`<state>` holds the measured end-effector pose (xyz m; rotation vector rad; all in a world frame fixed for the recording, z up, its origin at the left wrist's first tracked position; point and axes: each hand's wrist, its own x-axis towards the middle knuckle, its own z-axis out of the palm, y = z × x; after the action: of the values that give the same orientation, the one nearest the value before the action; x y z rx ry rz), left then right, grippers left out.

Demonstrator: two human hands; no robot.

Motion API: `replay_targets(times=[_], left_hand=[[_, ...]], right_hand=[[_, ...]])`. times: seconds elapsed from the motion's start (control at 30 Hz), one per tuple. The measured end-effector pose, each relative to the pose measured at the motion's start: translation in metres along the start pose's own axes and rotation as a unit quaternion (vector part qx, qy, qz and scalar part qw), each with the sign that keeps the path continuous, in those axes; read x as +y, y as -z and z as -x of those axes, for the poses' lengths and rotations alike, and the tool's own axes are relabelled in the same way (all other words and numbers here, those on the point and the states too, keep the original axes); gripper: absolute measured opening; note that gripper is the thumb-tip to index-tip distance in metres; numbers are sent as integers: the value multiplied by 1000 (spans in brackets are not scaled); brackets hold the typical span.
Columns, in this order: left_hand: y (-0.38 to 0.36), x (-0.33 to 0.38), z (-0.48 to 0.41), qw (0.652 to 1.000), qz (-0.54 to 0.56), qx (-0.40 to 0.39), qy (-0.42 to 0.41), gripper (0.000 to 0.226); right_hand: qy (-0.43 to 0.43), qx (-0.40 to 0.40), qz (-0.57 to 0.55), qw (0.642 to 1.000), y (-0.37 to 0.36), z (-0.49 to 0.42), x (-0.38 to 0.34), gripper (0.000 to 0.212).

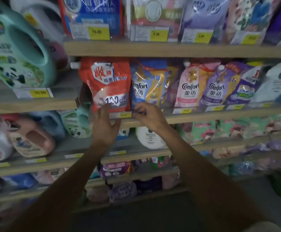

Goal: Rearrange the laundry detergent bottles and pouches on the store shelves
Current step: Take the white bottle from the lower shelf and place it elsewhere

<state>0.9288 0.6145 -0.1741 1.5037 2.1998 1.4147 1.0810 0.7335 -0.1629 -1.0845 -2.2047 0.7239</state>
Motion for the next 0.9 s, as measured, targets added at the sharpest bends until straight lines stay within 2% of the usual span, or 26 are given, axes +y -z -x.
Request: replay_targets(times=[0.13,0.23,0.33,0.43,0.57,0.77,0.9], left_hand=[[-40,7,29,997,-15,-64,-36,52],[-74,1,44,988,-18,-138,-73,41],[-108,-19,52,982,-50,-174,-59,42],[-136,-56,47,967,-131,-217,-19,51],[-163,-112,28,925,-259,-279,-14,57],[-204,-162,-6,904,-327,-269,-65,70],[-226,-167,-33,902,-334,-260,-87,88]], right_hand=[[0,-28,49,998,7,26,31,13],[-8,-65,126,990,8,37,64,23],[-18,-104,190,976,3,44,107,30],[-36,-117,224,967,-5,47,160,36],[-17,-102,287,952,-13,40,227,55],[-5,-79,401,913,-17,24,293,59],[-106,-119,309,938,-22,4,303,75]])
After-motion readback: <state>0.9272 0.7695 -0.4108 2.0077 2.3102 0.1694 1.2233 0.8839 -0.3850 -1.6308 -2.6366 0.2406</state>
